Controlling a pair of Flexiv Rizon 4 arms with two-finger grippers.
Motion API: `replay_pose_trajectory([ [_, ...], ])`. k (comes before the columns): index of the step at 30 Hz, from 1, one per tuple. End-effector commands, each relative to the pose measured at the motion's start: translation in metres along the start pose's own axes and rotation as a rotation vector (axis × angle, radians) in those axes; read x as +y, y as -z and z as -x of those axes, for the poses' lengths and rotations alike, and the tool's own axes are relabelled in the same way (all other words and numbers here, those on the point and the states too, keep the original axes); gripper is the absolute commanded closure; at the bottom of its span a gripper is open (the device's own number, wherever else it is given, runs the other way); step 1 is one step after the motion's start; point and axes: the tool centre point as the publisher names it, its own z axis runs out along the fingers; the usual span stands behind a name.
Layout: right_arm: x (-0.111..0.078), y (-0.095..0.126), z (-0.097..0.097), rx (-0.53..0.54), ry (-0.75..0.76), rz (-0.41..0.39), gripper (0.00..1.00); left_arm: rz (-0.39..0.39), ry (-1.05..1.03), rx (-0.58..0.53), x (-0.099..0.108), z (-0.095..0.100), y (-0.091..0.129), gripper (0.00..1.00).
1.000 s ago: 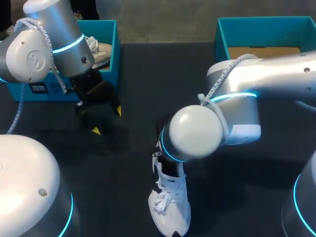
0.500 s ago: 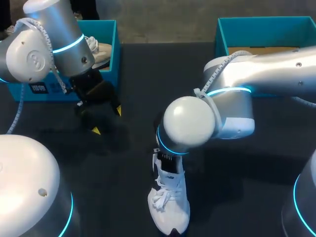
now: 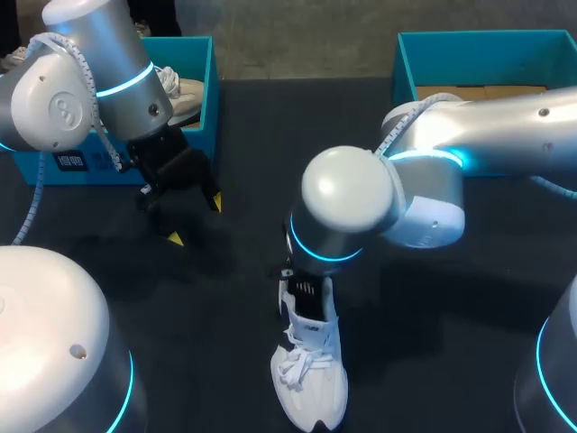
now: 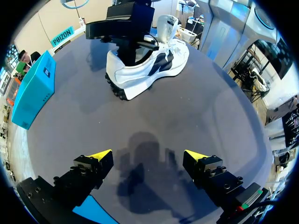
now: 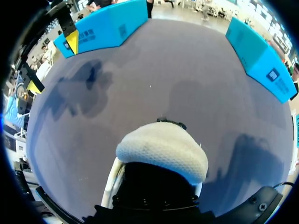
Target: Take the shoe out of the shoebox, open the shoe tongue, remove and reinsert the insole, then place the shoe into the shoebox
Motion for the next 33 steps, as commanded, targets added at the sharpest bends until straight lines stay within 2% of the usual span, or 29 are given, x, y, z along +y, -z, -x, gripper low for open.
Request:
replay_pose_trajectory([
  [1, -0.017, -0.003, 0.002, -0.005, -0.01, -0.004, 1.0, 0.003, 0.0, 0.001, 0.0, 0.0, 0.0, 0.0],
  [9, -0.045, -0.004, -0.004, 0.0, -0.037, -0.016, 1.0, 0.003, 0.0, 0.001, 0.0, 0.0, 0.0, 0.0],
  [13, -0.047, 0.004, -0.006, -0.002, -0.04, -0.001, 1.0, 0.003, 0.0, 0.001, 0.0, 0.0, 0.0, 0.0],
  [18, -0.027, 0.017, -0.005, -0.013, -0.004, 0.052, 1.0, 0.003, 0.0, 0.001, 0.0, 0.0, 0.0, 0.0],
  [25, 0.005, 0.01, -0.003, 0.01, 0.042, 0.058, 1.0, 0.003, 0.0, 0.001, 0.0, 0.0, 0.0, 0.0],
  [30, 0.014, 0.007, 0.0, -0.002, 0.052, 0.06, 1.0, 0.003, 0.0, 0.001, 0.0, 0.0, 0.0, 0.0],
  [33, 0.013, -0.002, 0.004, 0.006, 0.045, 0.037, 1.0, 0.003, 0.0, 0.001, 0.0, 0.0, 0.0, 0.0],
])
